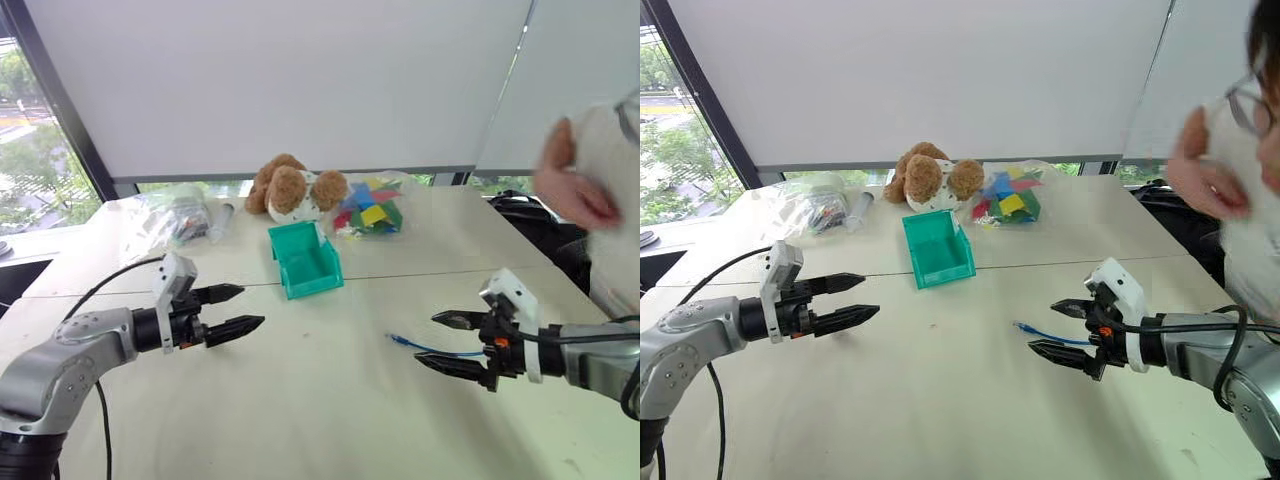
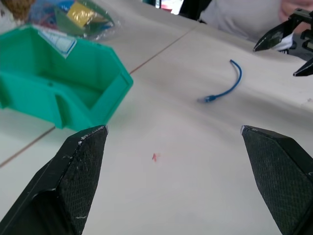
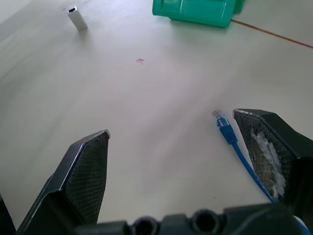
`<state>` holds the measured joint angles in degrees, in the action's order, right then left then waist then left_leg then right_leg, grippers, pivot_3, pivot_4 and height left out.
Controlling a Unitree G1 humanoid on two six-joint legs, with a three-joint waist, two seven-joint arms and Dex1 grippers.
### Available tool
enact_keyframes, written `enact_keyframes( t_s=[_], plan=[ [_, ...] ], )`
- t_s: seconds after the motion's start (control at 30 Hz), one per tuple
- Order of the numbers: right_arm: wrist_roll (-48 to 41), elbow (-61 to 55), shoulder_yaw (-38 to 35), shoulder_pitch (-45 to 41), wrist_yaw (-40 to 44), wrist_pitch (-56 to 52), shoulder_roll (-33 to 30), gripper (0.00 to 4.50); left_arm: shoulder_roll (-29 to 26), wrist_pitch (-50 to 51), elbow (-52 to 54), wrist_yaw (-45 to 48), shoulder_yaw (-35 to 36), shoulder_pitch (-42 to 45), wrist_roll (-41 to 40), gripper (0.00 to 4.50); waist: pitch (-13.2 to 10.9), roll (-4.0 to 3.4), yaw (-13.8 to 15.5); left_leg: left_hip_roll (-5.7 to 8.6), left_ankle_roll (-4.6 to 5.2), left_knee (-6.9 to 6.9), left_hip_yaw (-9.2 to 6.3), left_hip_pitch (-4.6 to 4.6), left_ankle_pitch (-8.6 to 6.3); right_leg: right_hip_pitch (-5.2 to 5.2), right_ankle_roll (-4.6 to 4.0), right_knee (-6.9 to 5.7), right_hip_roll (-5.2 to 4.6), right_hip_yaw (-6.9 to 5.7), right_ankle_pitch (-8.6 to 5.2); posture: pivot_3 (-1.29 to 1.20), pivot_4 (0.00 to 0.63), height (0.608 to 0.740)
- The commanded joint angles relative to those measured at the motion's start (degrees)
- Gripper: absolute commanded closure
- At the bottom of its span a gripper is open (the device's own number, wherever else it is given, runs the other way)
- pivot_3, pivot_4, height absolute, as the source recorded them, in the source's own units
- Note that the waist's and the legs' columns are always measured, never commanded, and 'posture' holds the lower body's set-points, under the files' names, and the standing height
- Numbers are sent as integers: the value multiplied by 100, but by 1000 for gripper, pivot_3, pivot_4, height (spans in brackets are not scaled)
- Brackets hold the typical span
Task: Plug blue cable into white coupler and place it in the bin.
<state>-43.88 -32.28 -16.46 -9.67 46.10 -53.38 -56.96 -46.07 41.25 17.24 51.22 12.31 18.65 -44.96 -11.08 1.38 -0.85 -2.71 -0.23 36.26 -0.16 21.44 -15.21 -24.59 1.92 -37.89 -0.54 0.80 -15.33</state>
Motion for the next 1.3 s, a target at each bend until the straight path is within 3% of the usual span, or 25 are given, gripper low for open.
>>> enact_keyframes(
  t_s=[0.03,0.43,0.63,0.8,1.13,1.3],
  plan=[
    [178,36,-52,29,48,247,-71,98,-22,9,161,46,74,-16,-73,0,0,0,-4,0,0,-1,0,0,0,0,0,0,0,0,0,0,150,740],
    [930,1061,726,-472,495,1008,-38,98,133,-37,142,-77,-2,119,-9,0,0,0,-3,0,0,4,2,1,0,0,1,-1,1,2,2,0,150,740],
    [1673,2101,1407,-795,958,1878,123,98,187,-58,137,-107,-32,123,55,0,0,0,-9,0,0,2,3,3,0,0,-9,0,1,2,10,0,150,740],
    [2529,3635,2188,-1371,1484,2954,475,98,298,-93,156,-154,-94,90,90,0,0,0,-17,0,0,5,6,-1,0,1,-17,-2,3,4,15,0,150,740],
    [3297,5153,2667,-2005,2025,3760,993,98,392,-123,255,-236,-162,118,107,0,0,-1,-22,0,-2,9,5,-3,2,2,-10,-10,2,5,21,0,150,740],
    [3618,5218,2798,-2025,2148,4021,1047,2521,361,-143,277,-239,-113,87,101,0,0,0,-17,-1,-3,21,3,-4,2,6,-10,-16,3,4,21,0,150,740]
  ],
)
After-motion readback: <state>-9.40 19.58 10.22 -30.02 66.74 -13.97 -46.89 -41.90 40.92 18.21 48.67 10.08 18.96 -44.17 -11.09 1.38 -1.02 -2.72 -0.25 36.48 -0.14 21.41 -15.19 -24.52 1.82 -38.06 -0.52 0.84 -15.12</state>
